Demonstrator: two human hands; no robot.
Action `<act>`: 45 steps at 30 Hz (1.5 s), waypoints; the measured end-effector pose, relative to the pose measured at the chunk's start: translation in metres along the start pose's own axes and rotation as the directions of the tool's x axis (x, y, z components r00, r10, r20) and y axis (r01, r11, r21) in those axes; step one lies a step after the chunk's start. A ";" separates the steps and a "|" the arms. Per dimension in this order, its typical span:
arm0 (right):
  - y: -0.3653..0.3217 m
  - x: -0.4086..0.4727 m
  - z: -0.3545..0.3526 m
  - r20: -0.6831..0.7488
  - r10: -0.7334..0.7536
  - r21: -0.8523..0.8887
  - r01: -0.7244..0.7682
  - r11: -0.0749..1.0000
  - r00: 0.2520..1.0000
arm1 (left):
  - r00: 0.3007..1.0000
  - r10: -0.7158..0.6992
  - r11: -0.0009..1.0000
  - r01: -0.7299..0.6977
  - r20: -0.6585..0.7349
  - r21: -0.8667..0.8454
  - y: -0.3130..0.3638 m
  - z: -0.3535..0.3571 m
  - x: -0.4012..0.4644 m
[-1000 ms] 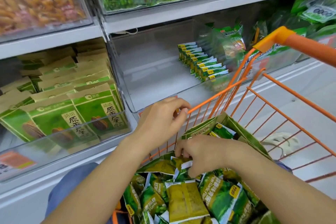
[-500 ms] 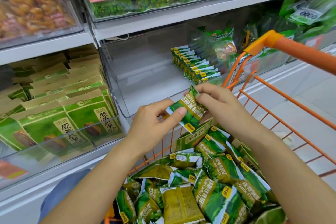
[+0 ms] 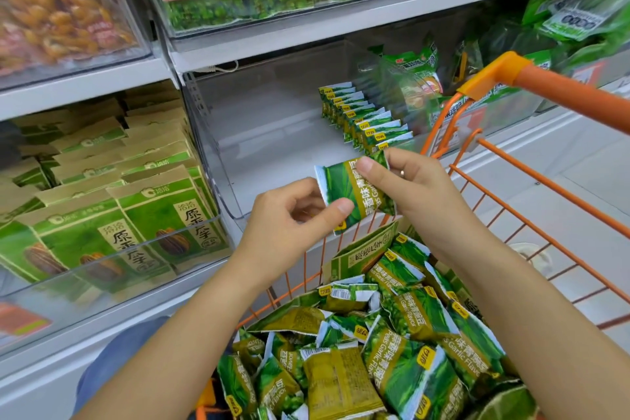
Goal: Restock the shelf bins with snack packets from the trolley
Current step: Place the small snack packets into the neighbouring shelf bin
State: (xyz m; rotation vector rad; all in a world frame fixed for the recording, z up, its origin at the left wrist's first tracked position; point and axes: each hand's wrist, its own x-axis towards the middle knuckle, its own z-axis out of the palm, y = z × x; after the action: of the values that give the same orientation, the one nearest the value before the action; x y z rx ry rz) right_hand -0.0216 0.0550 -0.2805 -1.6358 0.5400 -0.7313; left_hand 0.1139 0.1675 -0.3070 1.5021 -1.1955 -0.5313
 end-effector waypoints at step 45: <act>0.025 0.006 -0.015 0.137 -0.003 -0.865 0.121 0.488 0.991 | 0.843 -0.497 0.747 0.292 0.208 0.598 -0.006 0.085 0.200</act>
State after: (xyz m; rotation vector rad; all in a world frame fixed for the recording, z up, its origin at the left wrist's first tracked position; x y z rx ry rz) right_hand -0.0269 0.0354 -0.3023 -2.6659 0.8540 -0.3827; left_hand 0.1241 -0.0481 -0.2860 2.2676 -1.3765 -0.8290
